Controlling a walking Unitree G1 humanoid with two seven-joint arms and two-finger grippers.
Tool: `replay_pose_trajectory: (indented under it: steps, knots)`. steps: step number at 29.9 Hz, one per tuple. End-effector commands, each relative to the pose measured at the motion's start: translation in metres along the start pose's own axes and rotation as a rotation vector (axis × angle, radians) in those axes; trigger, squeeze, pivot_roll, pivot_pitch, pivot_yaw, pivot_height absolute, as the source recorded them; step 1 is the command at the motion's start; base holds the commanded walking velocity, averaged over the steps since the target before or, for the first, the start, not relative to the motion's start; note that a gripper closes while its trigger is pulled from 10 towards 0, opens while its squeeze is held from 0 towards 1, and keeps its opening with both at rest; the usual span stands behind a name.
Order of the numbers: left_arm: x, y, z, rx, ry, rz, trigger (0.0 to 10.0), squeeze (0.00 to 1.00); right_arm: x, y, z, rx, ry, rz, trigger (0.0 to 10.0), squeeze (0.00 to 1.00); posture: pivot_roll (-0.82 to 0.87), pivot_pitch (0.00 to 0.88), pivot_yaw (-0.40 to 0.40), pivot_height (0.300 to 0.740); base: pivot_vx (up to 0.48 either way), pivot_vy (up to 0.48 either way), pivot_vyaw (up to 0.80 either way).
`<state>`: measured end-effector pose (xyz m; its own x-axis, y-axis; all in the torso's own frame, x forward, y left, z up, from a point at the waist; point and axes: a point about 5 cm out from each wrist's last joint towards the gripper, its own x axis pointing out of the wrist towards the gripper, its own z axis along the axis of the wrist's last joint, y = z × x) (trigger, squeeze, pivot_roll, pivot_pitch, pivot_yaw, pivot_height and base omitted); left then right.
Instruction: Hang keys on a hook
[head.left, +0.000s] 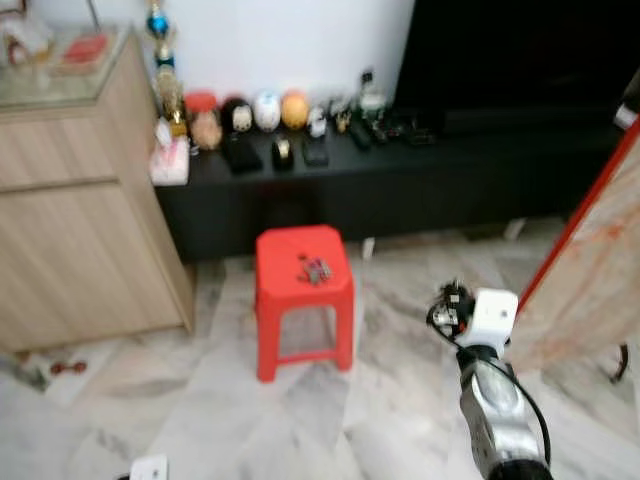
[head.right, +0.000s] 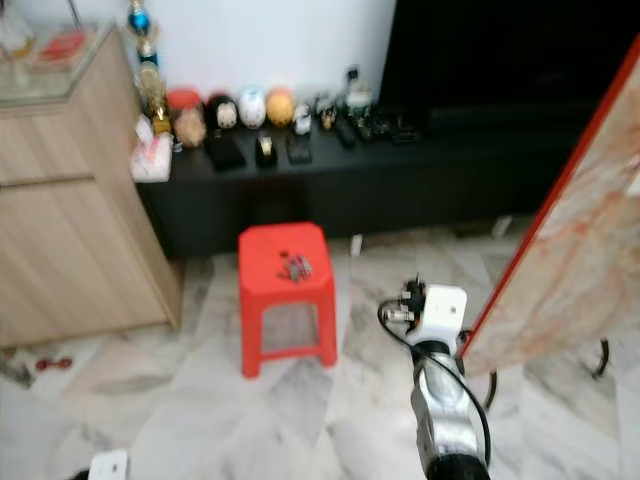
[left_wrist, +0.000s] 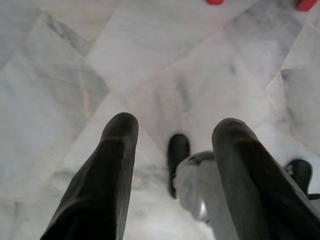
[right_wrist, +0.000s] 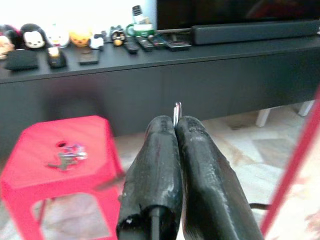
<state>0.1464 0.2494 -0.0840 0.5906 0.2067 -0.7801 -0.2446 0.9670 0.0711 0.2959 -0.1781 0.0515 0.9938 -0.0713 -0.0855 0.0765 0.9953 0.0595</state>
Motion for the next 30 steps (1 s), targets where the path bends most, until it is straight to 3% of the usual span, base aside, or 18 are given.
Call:
replay_pose_trajectory:
  steps: [1, 16, 19, 26, 30]
  knots:
    - [-0.001, -0.009, -0.007, -0.011, 0.025, -0.019, 10.0, 0.00, 0.001, -0.009, 0.005, -0.006, -0.018, -0.036, 10.0, 0.00, -0.07, 0.000, -0.036, 0.740, 0.000, -0.428, 0.00]
    - [-0.003, -0.004, -0.011, 0.015, 0.039, -0.026, 10.0, 0.00, 0.000, -0.014, 0.001, -0.012, -0.012, -0.088, 10.0, 0.00, -0.09, 0.000, -0.005, 0.740, 0.000, -0.430, 0.00]
    - [-0.004, 0.002, -0.013, 0.014, 0.043, -0.019, 10.0, 0.00, 0.007, -0.014, 0.009, -0.013, -0.037, -0.104, 10.0, 0.00, -0.09, 0.000, -0.003, 0.740, 0.000, -0.429, 0.00]
    - [-0.003, 0.000, -0.010, 0.009, 0.039, -0.023, 10.0, 0.00, 0.012, -0.013, 0.015, -0.021, -0.052, -0.106, 10.0, 0.00, -0.09, 0.000, -0.006, 0.740, 0.000, -0.428, 0.00]
    - [-0.004, 0.000, -0.015, 0.007, 0.060, -0.020, 10.0, 0.00, 0.010, -0.017, 0.014, -0.027, -0.049, -0.122, 10.0, 0.00, -0.10, 0.000, -0.007, 0.740, 0.000, -0.067, 0.00]
